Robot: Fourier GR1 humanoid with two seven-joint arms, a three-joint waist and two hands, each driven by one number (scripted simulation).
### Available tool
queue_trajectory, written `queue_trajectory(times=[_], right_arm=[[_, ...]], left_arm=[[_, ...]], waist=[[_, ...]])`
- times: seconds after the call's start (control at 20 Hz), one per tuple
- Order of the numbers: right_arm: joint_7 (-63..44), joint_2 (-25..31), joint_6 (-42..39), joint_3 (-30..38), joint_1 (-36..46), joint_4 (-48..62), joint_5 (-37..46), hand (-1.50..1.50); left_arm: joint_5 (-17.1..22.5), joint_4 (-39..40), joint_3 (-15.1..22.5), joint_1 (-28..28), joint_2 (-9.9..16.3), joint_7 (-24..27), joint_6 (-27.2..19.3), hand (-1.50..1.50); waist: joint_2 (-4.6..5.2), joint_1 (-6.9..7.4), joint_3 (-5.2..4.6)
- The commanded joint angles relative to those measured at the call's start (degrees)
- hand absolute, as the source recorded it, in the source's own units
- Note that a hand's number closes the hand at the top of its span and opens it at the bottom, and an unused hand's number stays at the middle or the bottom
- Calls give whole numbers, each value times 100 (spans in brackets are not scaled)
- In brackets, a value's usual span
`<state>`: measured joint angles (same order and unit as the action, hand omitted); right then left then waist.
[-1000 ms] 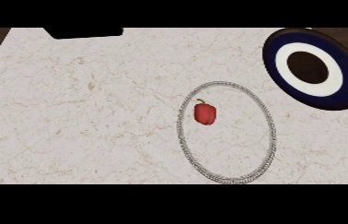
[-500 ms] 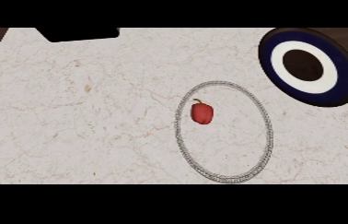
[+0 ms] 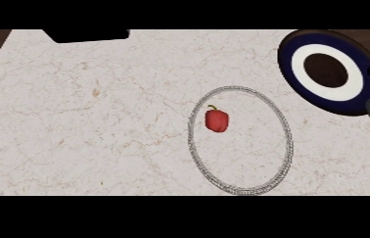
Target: Pick the eggplant from the placemat and place it in the plate
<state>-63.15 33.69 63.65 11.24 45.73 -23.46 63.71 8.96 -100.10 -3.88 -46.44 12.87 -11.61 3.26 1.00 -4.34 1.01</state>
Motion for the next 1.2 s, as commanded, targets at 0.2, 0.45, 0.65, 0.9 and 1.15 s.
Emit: queue_trajectory(times=[0.2,0.45,0.65,0.9,1.15], right_arm=[[54,-180,1534,266,-56,-453,64,-150],[177,-357,2169,547,-183,-854,109,-150],[271,-731,2188,748,-406,-1336,51,-150],[544,-1428,2203,617,-509,-1941,172,-150],[784,-2130,2213,380,-940,-2499,271,-150]], left_arm=[[9,-416,530,1521,-364,223,105,0],[32,-543,423,1443,-382,130,101,0],[-41,-462,421,1400,-541,198,21,0],[-153,-533,420,1443,-571,107,-14,0],[-168,-581,452,1380,-681,58,6,0]], waist=[[17,-87,-89],[-43,-193,-91],[-117,-292,-93],[-130,-270,-101],[-157,-350,-101]])
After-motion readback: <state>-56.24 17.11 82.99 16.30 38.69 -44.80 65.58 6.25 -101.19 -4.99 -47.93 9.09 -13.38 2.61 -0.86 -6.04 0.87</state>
